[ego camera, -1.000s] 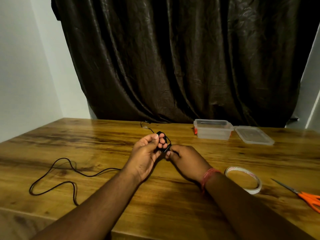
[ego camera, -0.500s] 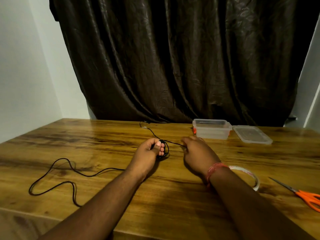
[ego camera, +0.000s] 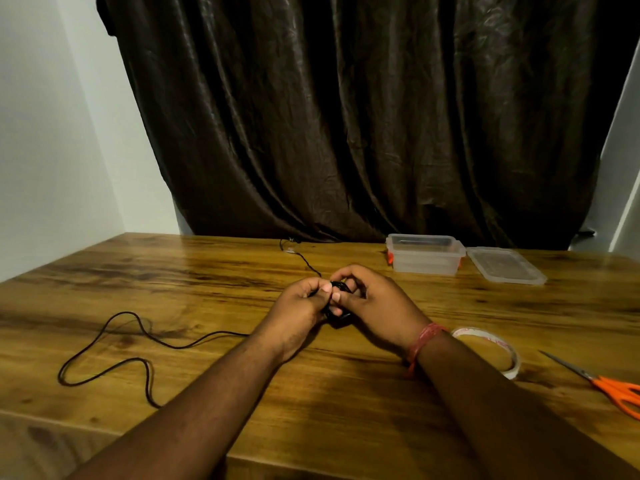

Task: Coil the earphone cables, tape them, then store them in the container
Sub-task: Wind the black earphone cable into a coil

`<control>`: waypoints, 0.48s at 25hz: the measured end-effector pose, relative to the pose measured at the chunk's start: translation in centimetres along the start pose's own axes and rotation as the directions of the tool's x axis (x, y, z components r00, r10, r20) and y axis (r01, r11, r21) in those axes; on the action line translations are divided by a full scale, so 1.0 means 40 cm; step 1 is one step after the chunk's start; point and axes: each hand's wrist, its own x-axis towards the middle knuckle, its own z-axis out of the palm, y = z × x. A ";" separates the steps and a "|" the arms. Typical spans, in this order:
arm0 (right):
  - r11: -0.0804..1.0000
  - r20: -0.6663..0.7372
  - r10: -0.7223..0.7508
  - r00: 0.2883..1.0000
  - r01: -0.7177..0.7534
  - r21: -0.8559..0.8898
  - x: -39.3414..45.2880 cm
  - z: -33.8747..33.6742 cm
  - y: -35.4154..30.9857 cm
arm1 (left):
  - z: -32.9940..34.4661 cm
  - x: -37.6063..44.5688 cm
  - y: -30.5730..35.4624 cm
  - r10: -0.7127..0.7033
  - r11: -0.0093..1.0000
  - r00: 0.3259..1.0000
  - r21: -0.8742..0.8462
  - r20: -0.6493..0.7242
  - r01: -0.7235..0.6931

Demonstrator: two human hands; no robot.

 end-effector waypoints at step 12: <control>0.990 -0.058 -0.062 0.996 0.054 -0.130 -0.001 0.006 -0.001 | -0.004 0.011 -0.025 0.064 0.997 0.998 0.044 0.017 -0.065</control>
